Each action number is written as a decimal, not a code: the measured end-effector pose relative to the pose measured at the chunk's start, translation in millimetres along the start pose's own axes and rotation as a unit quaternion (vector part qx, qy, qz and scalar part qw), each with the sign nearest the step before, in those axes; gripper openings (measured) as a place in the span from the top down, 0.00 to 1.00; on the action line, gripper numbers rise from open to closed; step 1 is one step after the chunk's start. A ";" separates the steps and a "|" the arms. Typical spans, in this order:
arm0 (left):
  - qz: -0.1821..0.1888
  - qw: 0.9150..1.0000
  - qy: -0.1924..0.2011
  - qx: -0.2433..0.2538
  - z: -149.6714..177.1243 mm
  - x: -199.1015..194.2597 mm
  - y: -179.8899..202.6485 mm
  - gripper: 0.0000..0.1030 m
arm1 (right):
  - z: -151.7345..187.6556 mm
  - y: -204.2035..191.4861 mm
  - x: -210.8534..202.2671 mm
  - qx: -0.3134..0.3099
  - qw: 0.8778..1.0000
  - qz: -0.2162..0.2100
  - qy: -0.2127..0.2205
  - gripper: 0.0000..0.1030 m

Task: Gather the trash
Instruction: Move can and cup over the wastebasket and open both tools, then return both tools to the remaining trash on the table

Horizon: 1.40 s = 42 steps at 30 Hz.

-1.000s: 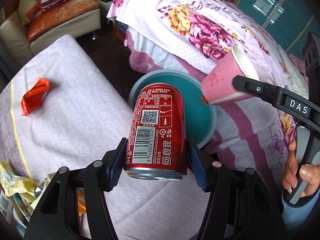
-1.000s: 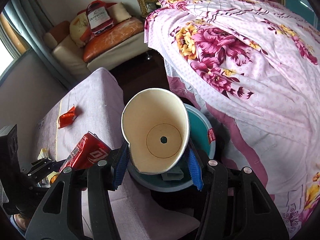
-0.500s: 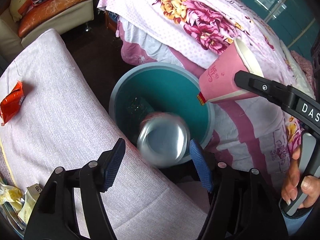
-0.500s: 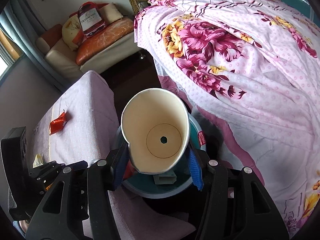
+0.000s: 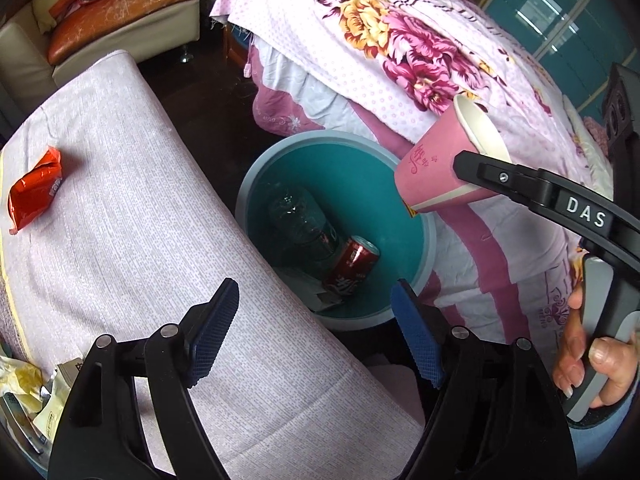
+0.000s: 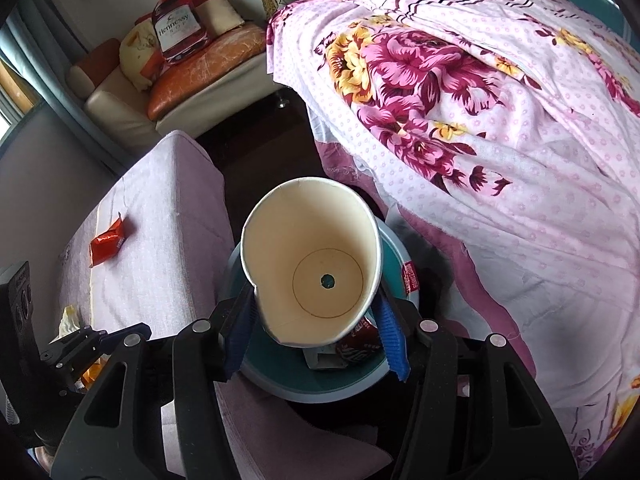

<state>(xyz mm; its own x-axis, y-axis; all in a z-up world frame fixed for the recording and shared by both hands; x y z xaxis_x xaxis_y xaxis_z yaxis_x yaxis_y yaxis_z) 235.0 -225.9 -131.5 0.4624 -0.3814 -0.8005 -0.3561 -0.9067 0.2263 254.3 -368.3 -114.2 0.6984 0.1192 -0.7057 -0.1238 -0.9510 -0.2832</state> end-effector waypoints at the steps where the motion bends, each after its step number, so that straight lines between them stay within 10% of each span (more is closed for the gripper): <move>1: 0.000 1.000 0.002 -0.001 0.0 -1.6 -1.3 0.23 | 1.3 -2.1 1.7 -0.001 1.000 -0.002 -0.004 0.47; 17: 0.004 0.998 0.042 -0.040 2.1 -41.8 -32.9 0.12 | 16.8 -46.9 1.7 -0.012 0.999 -0.024 -0.044 0.26; 42: -0.016 0.991 0.090 -0.098 55.2 -130.5 -112.5 0.11 | 52.5 -149.0 -39.4 -0.072 0.994 -0.042 -0.067 0.21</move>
<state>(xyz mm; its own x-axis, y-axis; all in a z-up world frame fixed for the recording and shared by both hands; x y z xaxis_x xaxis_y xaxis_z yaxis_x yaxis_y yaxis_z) 169.8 -64.3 -83.1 0.6140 -0.3625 -0.7012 -0.1825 -0.9294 0.3207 208.3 -216.3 -78.2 0.6014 0.2281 -0.7657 0.0401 -0.9658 -0.2562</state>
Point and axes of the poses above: each gripper's, at about its wrist camera, not at the fingertips, and x roughly the way its jaws point, y to its right, z to its underside, the point moved 9 cm from there along x, roughly the way its jaws point, and after that the axes turned 14 degrees about y, right-handed, at the moved point
